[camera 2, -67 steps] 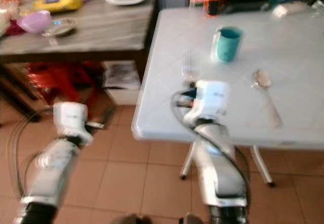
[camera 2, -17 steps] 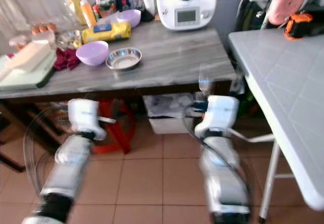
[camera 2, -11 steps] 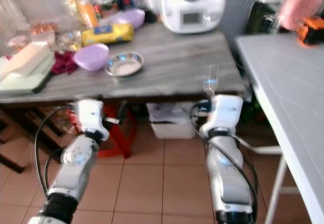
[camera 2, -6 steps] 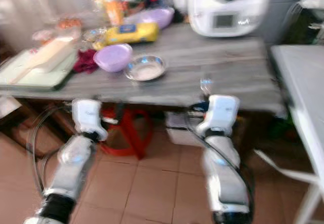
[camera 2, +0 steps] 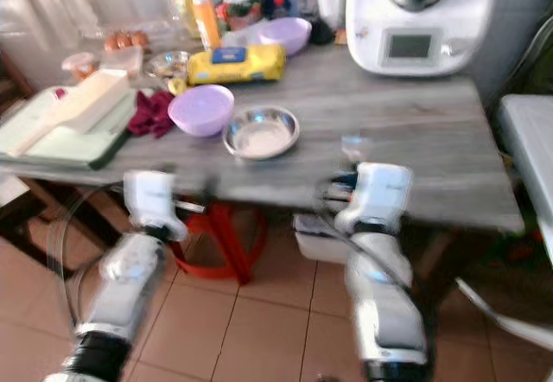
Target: Setting the table
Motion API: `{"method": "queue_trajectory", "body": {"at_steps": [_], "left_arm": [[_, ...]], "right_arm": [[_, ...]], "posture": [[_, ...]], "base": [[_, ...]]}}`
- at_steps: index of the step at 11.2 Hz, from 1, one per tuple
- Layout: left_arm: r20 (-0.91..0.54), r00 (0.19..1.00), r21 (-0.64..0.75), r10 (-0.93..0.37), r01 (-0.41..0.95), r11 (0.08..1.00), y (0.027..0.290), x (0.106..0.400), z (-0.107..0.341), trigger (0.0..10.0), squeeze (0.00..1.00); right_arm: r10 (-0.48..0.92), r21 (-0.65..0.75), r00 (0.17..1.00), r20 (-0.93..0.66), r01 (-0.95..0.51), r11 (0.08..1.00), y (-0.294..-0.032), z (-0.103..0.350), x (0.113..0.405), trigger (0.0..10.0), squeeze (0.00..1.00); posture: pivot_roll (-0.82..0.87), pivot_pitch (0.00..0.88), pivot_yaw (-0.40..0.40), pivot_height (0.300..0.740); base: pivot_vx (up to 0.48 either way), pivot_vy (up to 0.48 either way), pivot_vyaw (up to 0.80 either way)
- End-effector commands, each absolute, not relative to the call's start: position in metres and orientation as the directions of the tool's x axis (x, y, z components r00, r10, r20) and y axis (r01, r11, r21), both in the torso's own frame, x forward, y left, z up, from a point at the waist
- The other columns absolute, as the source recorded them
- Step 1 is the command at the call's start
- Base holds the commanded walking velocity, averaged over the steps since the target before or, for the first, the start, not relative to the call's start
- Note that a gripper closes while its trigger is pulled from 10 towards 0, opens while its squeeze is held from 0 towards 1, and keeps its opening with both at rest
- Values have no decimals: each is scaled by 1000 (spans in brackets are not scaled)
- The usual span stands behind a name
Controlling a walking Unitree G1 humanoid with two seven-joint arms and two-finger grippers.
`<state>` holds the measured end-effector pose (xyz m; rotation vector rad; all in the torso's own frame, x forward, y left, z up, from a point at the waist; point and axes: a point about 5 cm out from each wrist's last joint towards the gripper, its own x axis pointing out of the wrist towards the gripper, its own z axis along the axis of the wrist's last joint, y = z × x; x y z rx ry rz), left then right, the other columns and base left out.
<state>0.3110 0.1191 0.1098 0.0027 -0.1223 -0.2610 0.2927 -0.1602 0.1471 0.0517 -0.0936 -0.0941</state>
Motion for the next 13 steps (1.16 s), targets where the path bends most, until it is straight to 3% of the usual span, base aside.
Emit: {"method": "queue_trajectory", "body": {"at_steps": [1, 3, 8, 10, 13], "left_arm": [[118, 966, 37, -231, 228, 973, 132, 312, 111, 10000, 0], [112, 966, 39, -234, 231, 972, 132, 312, 111, 10000, 0], [83, 940, 28, -331, 330, 944, 133, 305, 107, 10000, 0], [88, 862, -7, -500, 502, 865, 122, 294, 111, 10000, 0], [46, 787, -9, -615, 616, 788, 123, 285, 111, 10000, 0]], "right_arm": [[-74, 76, 990, 119, 66, 995, -151, 154, 294, 10000, 0], [-86, 87, 990, 112, 76, 993, -152, 153, 293, 10000, 0], [-123, 87, 986, 115, 113, 990, -157, 153, 291, 10000, 0], [-151, 139, 983, 104, 136, 981, -158, 154, 293, 10000, 0], [-205, 257, 977, 59, 183, 949, -154, 155, 304, 10000, 0]], "posture": [[-96, 89, 111, 740], [-98, 89, 113, 740], [-100, 94, 116, 740], [-92, 102, 120, 740], [-87, 125, 128, 740]], "base": [[315, 0, 0], [294, 0, 0], [0, 0, 0], [0, 0, 0], [0, 0, 0]]}}
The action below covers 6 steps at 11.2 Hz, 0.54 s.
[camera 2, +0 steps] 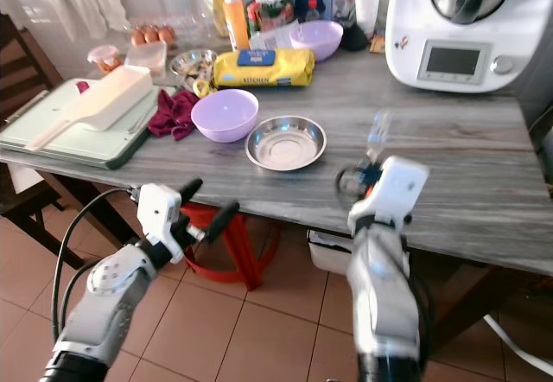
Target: Setting the table
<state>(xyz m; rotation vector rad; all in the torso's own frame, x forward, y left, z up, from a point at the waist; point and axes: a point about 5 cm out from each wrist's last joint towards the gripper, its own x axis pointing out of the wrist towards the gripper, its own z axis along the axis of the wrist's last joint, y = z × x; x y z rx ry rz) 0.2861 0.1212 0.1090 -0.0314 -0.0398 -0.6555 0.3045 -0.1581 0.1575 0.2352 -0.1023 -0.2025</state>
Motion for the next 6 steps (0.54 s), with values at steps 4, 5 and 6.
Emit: {"method": "queue_trajectory", "body": {"at_steps": [4, 5, 6], "left_arm": [[-16, 707, -15, -707, 707, 707, 123, 273, 107, 10000, 0], [-19, 706, -15, -708, 708, 706, 123, 273, 107, 10000, 0], [-21, 706, -15, -708, 708, 706, 123, 273, 108, 10000, 0]], "right_arm": [[-276, 307, 961, 6, 261, 915, -155, 157, 330, 10000, 0], [-282, 316, 959, -17, 273, 909, -157, 153, 335, 10000, 0], [-278, 319, 960, -25, 271, 908, -156, 152, 339, 10000, 0]], "posture": [[-69, 149, 133, 740], [-68, 150, 133, 740], [-65, 148, 131, 740]], "base": [[0, 0, 0], [0, 0, 0], [0, 0, 0]]}}
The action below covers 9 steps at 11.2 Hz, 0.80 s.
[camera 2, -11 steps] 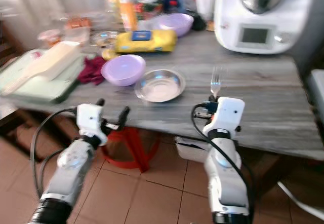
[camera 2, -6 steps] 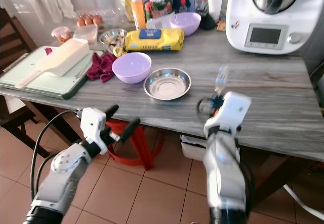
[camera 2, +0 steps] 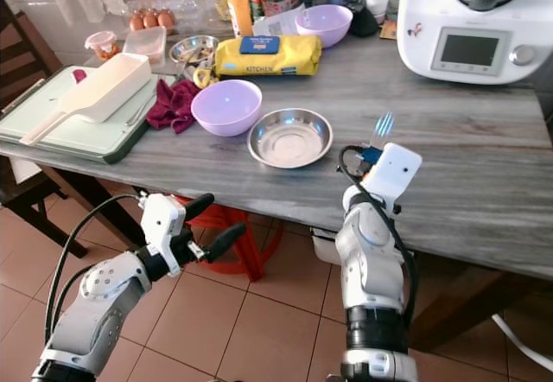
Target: Setting the table
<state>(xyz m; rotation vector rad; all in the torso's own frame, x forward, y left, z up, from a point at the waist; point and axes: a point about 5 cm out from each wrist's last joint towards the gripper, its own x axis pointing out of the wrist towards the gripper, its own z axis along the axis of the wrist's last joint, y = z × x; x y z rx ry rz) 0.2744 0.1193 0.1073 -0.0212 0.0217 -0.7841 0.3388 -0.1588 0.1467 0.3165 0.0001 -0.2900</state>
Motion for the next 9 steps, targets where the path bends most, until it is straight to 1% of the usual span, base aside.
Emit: {"method": "queue_trajectory", "body": {"at_steps": [1, 4, 5, 7, 9], "left_arm": [[-27, 701, -18, -712, 712, 702, 122, 272, 108, 10000, 0], [-31, 681, -27, -732, 731, 682, 119, 269, 108, 10000, 0], [-33, 647, -41, -762, 761, 648, 115, 265, 108, 10000, 0], [-25, 635, -42, -772, 771, 635, 112, 266, 110, 10000, 0], [-7, 629, -43, -778, 777, 628, 108, 267, 113, 10000, 0]], "right_arm": [[-266, 333, 963, -47, 266, 905, -151, 150, 347, 10000, 0], [-235, 342, 968, -85, 250, 906, -146, 140, 357, 10000, 0], [-222, 350, 970, -97, 242, 905, -142, 140, 362, 10000, 0], [-206, 357, 974, -95, 226, 906, -138, 141, 367, 10000, 0], [-203, 366, 974, -104, 227, 902, -139, 140, 371, 10000, 0]], "posture": [[-59, 146, 131, 740], [-53, 140, 132, 740], [-53, 140, 133, 740], [-53, 137, 134, 740], [-56, 131, 131, 740]], "base": [[0, 0, 0], [0, 0, 0], [0, 0, 0], [0, 0, 0], [0, 0, 0]]}}
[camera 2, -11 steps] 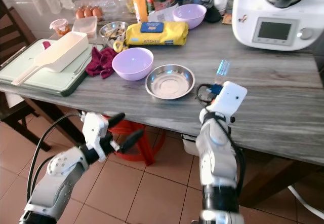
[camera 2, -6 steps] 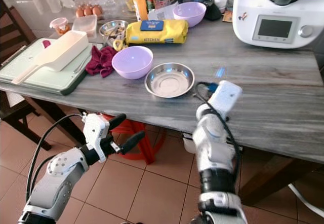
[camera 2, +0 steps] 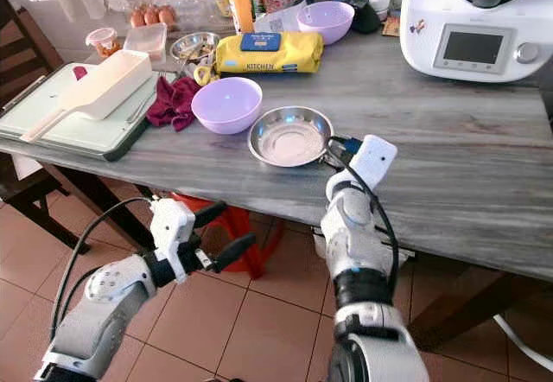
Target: Setting the table
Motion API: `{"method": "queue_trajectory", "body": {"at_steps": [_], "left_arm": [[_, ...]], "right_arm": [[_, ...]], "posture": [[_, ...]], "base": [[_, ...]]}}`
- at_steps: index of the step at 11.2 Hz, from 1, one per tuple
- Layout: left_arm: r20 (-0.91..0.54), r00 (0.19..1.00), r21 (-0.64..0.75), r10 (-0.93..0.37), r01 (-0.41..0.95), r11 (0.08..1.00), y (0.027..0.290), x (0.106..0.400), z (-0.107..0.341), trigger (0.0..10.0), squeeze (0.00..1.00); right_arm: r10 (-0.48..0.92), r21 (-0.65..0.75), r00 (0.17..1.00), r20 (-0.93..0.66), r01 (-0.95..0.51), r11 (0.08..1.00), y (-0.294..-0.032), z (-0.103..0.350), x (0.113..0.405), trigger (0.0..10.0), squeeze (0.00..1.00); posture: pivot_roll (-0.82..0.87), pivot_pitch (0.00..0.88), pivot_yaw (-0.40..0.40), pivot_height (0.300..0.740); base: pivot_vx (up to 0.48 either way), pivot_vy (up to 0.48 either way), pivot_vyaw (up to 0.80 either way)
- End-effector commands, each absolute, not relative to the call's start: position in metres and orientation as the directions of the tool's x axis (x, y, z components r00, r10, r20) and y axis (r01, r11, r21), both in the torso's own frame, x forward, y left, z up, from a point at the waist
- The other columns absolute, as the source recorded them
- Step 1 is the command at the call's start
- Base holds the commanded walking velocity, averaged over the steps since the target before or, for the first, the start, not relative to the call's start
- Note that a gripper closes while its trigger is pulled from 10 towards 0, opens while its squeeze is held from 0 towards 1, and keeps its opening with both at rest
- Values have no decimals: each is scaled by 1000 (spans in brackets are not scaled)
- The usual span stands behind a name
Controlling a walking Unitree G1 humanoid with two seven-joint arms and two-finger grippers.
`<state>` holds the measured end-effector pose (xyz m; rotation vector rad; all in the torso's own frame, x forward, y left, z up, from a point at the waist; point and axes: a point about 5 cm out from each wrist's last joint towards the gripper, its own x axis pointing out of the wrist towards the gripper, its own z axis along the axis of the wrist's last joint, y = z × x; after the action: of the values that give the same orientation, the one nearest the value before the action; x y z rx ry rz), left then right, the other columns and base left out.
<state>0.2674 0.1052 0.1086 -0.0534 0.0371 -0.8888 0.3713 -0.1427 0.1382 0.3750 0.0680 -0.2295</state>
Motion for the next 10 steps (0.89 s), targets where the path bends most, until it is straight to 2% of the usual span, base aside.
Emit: {"method": "queue_trajectory", "body": {"at_steps": [1, 6, 10], "left_arm": [[3, 630, -43, -777, 776, 629, 106, 269, 114, 10000, 0], [3, 631, -45, -776, 775, 630, 102, 269, 112, 10000, 0], [-11, 632, -41, -775, 774, 632, 101, 269, 109, 10000, 0]], "right_arm": [[-203, 378, 971, -129, 238, 895, -141, 136, 374, 10000, 0], [-177, 389, 970, -165, 229, 892, -140, 131, 378, 10000, 0], [-145, 371, 956, -255, 235, 899, -139, 120, 379, 10000, 0]], "posture": [[-57, 126, 128, 740], [-60, 118, 119, 740], [-59, 109, 115, 740]], "base": [[0, 0, 0], [0, 0, 0], [0, 0, 0]]}}
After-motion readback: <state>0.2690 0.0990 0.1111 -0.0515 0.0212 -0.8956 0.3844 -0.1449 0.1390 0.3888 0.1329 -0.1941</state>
